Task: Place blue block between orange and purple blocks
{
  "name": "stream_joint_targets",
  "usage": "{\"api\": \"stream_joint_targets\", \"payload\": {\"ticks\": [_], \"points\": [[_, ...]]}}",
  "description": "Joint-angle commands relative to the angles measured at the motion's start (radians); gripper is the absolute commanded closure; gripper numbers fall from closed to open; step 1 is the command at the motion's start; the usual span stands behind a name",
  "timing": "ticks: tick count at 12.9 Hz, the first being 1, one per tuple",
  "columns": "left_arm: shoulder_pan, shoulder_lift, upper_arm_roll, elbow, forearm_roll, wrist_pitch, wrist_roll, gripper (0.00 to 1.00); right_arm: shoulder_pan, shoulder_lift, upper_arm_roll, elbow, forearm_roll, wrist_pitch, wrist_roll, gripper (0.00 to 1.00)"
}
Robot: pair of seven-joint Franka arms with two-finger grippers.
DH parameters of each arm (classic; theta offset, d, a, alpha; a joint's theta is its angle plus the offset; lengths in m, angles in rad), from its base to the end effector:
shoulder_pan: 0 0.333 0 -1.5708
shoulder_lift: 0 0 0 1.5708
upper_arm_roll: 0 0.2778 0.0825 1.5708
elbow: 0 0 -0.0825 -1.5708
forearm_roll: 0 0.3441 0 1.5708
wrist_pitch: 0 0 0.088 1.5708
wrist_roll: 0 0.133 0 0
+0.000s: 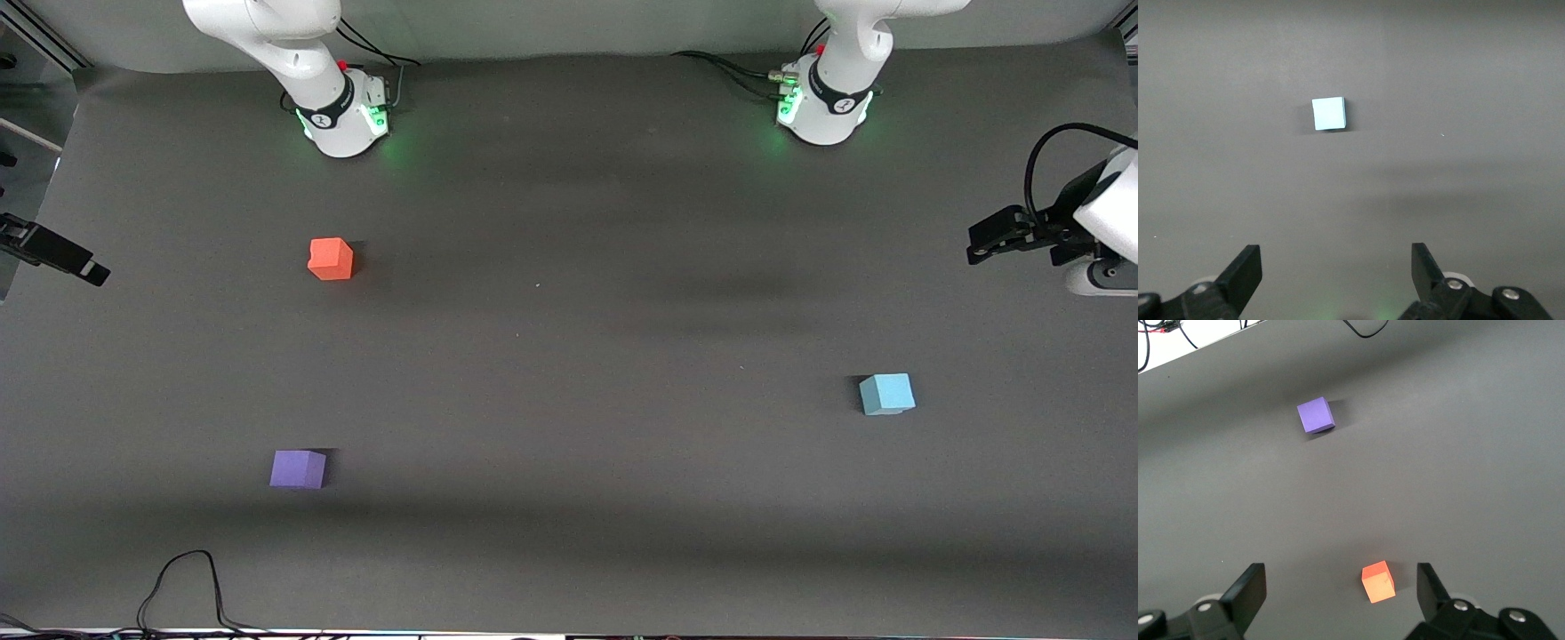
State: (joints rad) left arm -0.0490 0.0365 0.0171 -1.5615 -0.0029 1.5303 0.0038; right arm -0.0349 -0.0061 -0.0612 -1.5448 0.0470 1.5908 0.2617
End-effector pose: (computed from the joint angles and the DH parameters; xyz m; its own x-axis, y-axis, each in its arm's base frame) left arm 0.5173 -0.0170 0.5421 0.9971 -0.0357 -0.0676 -0.0356 -0.9994 0.0025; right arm 0.5151 -0.0435 0.5767 0.9357 -0.3508 0.0380 -0.3483 -0.9355 -0.0592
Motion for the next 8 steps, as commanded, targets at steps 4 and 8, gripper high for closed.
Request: {"api": "stream_joint_targets", "payload": {"ticks": [4, 8], "points": [[0.003, -0.015, 0.010, -0.017, -0.032, -0.007, 0.015, 0.00, 0.004, 0.006, -0.003, 0.020, -0.015, -0.003, -0.016, 0.00], [0.037, -0.039, 0.017, -0.061, -0.031, -0.006, 0.084, 0.00, 0.004, 0.008, -0.003, 0.031, -0.015, -0.003, -0.016, 0.00]]}}
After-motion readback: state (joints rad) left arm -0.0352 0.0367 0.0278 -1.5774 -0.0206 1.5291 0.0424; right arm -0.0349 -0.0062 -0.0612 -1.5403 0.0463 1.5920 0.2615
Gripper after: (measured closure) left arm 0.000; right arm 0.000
